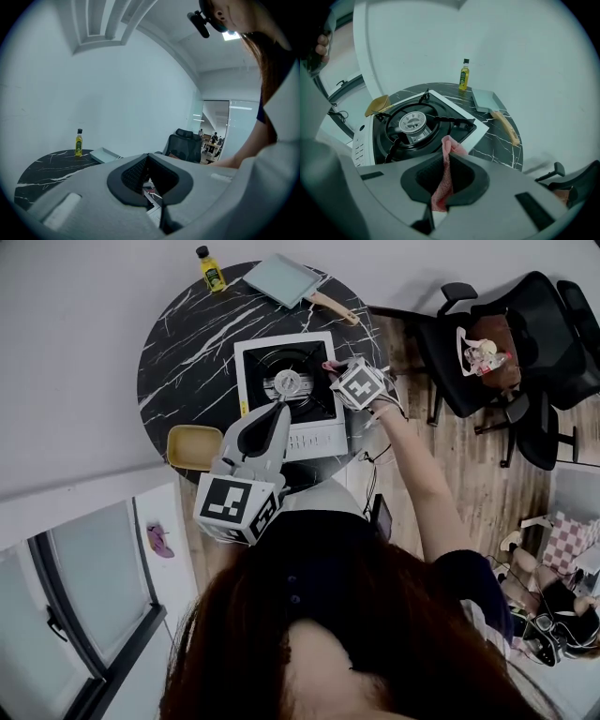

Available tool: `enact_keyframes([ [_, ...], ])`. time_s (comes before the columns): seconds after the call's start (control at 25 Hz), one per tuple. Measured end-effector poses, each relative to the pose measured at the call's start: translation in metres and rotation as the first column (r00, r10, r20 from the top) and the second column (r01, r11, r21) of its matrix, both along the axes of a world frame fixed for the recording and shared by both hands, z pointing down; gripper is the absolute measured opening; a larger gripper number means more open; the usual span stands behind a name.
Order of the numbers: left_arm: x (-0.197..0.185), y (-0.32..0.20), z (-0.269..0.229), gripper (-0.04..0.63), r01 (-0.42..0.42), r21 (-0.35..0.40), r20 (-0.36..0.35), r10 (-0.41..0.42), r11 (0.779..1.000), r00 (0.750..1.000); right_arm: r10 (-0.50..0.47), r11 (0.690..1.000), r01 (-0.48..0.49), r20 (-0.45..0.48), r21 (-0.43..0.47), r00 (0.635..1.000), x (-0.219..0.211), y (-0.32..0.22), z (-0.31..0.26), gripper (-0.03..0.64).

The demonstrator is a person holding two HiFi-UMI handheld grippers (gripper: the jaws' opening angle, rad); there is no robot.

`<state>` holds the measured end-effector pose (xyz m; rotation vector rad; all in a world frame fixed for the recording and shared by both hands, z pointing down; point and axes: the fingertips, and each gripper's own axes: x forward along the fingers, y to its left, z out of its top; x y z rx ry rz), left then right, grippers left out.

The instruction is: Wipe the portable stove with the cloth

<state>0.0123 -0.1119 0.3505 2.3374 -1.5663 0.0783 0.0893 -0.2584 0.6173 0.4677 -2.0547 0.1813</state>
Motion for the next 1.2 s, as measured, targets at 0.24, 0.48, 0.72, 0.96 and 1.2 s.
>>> enact_keyframes([
  [0.24, 0.003, 0.006, -0.001, 0.012, -0.013, 0.007, 0.005, 0.013, 1.000, 1.000, 0.019, 1.000, -0.019, 0.006, 0.015, 1.000, 0.004, 0.009, -0.002, 0.026],
  [0.48, 0.003, 0.012, -0.003, 0.012, -0.027, 0.012, 0.008, 0.027, 1.000, 1.000, 0.031, 0.999, -0.031, 0.019, 0.023, 0.999, 0.004, 0.018, 0.000, 0.026],
  [0.72, 0.004, 0.021, -0.004, 0.012, -0.044, 0.012, 0.015, 0.044, 0.999, 0.999, 0.043, 0.999, -0.043, 0.013, 0.025, 0.999, 0.009, 0.030, 0.000, 0.026],
  [0.96, 0.006, 0.027, -0.005, 0.012, -0.068, 0.016, 0.023, 0.067, 0.998, 0.997, 0.070, 0.997, -0.070, 0.008, 0.011, 0.998, 0.016, 0.043, 0.001, 0.026],
  [1.2, 0.008, 0.031, -0.005, 0.012, -0.089, 0.019, 0.030, 0.089, 0.996, 0.996, 0.077, 0.997, -0.077, 0.017, 0.007, 0.997, 0.020, 0.054, 0.003, 0.026],
])
